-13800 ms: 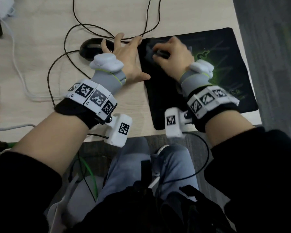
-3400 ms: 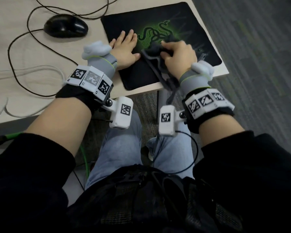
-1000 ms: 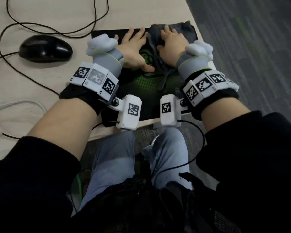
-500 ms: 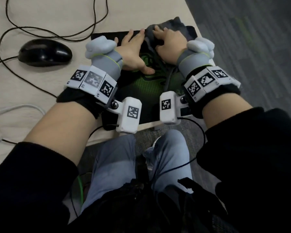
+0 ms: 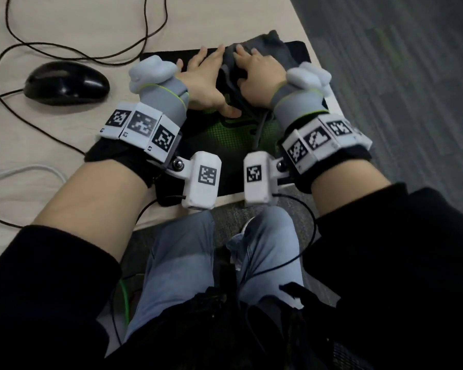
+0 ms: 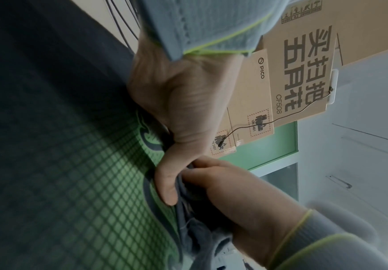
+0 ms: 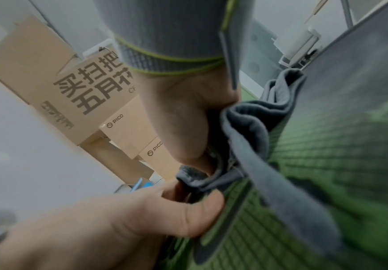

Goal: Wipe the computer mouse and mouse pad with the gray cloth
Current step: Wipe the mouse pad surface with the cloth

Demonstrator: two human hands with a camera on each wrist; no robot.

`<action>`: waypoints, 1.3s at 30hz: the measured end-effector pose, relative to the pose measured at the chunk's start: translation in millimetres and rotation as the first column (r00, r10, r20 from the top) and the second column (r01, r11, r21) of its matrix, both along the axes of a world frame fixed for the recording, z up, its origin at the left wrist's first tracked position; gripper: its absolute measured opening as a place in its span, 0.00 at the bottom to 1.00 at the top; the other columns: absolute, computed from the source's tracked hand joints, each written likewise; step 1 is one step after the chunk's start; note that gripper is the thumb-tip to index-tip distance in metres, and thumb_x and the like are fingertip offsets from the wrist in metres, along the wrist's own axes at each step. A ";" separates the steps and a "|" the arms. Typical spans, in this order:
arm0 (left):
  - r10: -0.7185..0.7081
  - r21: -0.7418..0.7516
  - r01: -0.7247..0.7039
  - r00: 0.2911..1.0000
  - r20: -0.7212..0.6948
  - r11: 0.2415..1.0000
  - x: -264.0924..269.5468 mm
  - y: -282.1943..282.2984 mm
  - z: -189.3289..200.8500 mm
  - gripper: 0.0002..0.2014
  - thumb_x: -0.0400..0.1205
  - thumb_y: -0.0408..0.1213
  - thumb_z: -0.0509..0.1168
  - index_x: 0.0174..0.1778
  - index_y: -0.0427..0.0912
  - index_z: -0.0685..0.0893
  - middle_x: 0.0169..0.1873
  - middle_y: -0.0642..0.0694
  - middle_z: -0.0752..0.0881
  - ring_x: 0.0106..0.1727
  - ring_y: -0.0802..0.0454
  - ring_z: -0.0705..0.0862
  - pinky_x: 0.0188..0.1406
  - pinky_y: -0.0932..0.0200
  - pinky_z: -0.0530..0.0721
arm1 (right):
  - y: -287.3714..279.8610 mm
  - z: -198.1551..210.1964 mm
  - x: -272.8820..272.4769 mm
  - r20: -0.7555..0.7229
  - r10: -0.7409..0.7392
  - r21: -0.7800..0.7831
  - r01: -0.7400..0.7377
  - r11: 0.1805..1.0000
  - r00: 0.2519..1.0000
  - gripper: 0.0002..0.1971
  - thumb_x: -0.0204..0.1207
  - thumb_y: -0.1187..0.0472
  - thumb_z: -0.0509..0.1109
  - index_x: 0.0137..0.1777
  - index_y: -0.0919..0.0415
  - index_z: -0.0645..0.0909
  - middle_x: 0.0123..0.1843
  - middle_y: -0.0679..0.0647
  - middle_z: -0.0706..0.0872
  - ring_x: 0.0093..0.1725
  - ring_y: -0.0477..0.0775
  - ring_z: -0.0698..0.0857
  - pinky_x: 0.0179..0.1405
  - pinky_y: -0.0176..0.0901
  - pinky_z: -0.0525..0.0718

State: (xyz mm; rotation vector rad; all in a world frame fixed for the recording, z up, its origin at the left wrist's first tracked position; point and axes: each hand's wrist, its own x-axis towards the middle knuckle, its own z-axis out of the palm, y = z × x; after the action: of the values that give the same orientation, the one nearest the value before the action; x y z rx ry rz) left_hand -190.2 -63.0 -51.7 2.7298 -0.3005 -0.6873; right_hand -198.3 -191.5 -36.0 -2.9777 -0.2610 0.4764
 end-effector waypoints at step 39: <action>-0.042 0.021 0.042 0.999 -0.014 0.999 -5.2 -3.0 5.5 0.52 0.73 0.56 0.70 0.84 0.51 0.41 0.84 0.60 0.38 0.85 0.52 0.35 0.83 0.37 0.36 | -44.8 -15.2 12.2 -0.004 -0.295 -0.065 0.294 0.954 0.956 0.30 0.85 0.61 0.54 0.83 0.67 0.49 0.87 0.59 0.47 0.85 0.64 0.50 0.84 0.56 0.56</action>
State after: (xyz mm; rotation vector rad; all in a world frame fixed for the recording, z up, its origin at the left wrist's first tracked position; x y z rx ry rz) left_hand -195.4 -66.0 -46.2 2.7446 -0.3505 -0.7246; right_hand -186.1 -236.3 -51.1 -2.9987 0.2029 0.4760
